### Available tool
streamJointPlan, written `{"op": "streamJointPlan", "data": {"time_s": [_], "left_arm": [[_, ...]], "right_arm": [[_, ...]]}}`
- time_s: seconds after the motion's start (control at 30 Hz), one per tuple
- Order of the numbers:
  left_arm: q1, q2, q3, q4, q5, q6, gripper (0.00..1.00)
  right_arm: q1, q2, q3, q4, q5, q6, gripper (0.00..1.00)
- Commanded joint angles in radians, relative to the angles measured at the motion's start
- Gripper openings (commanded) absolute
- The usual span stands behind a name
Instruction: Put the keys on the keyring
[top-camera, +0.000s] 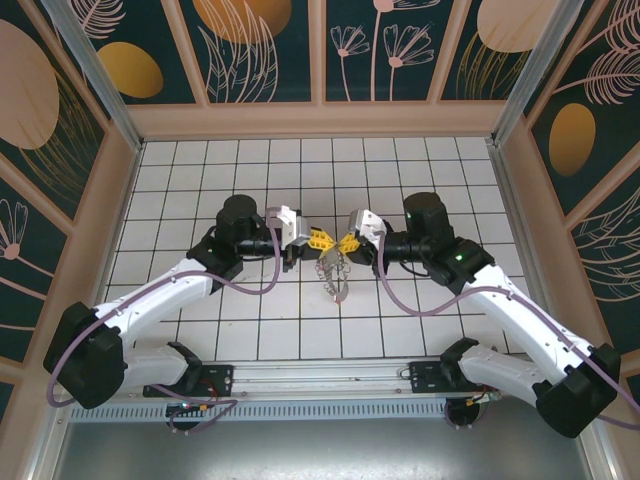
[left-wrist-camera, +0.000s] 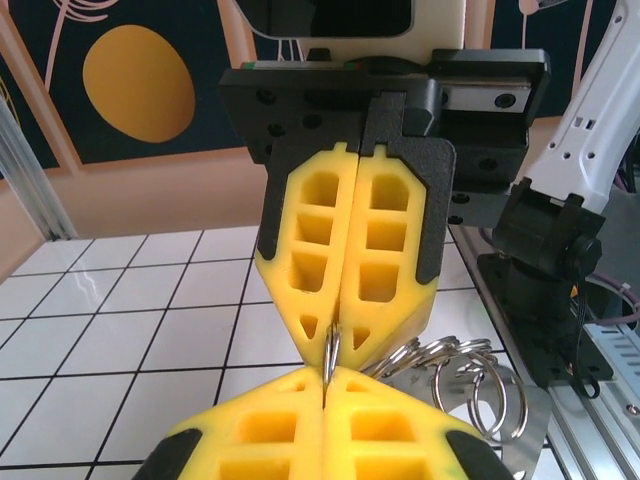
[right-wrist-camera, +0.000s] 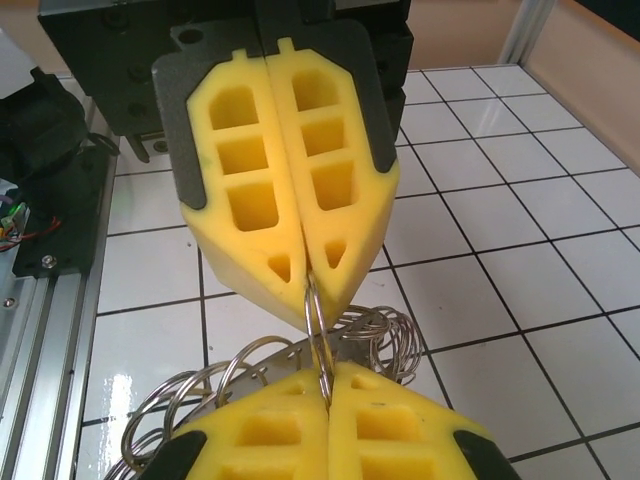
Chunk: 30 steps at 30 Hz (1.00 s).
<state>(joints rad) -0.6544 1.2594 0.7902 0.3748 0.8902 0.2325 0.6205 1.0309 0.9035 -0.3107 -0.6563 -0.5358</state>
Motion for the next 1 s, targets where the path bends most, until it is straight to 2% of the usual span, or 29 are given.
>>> {"op": "streamJointPlan", "data": {"time_s": [0.0, 0.2, 0.23, 0.27, 0.3, 0.43, 0.5, 0.53, 0.6, 0.63, 0.9, 0.97], "left_arm": [[-0.005, -0.003, -0.011, 0.165, 0.057, -0.064, 0.00], [-0.006, 0.024, -0.033, 0.224, 0.064, -0.090, 0.00], [-0.006, 0.030, -0.038, 0.245, 0.063, -0.100, 0.00], [-0.008, 0.034, -0.047, 0.270, 0.064, -0.111, 0.00], [-0.009, 0.037, -0.053, 0.289, 0.058, -0.121, 0.00], [-0.023, 0.058, -0.059, 0.324, 0.049, -0.135, 0.00], [-0.030, 0.065, -0.059, 0.329, 0.047, -0.134, 0.00], [-0.031, 0.067, -0.059, 0.333, 0.047, -0.136, 0.00], [-0.033, 0.064, -0.064, 0.337, 0.042, -0.136, 0.00], [-0.031, 0.060, -0.065, 0.337, 0.041, -0.134, 0.00], [-0.032, 0.042, -0.072, 0.301, 0.037, -0.126, 0.00], [-0.032, 0.030, -0.078, 0.302, 0.034, -0.124, 0.00]], "right_arm": [[-0.008, 0.045, 0.011, -0.010, 0.007, 0.031, 0.04], [-0.009, 0.078, 0.046, -0.008, -0.039, 0.063, 0.04], [-0.008, 0.081, 0.051, -0.010, -0.042, 0.063, 0.07], [-0.009, 0.087, 0.056, -0.016, -0.045, 0.060, 0.17], [-0.008, 0.092, 0.062, -0.025, -0.046, 0.056, 0.22], [-0.008, 0.088, 0.062, -0.020, -0.016, 0.046, 0.26], [-0.008, 0.066, 0.051, 0.010, -0.011, 0.045, 0.25], [-0.009, 0.057, 0.048, 0.020, -0.006, 0.043, 0.19], [-0.008, 0.046, 0.049, 0.019, 0.002, 0.031, 0.03], [-0.008, 0.039, 0.047, 0.022, 0.007, 0.027, 0.02], [-0.008, -0.031, 0.011, 0.066, 0.001, 0.008, 0.01], [-0.008, -0.031, 0.014, 0.043, 0.012, -0.007, 0.14]]}}
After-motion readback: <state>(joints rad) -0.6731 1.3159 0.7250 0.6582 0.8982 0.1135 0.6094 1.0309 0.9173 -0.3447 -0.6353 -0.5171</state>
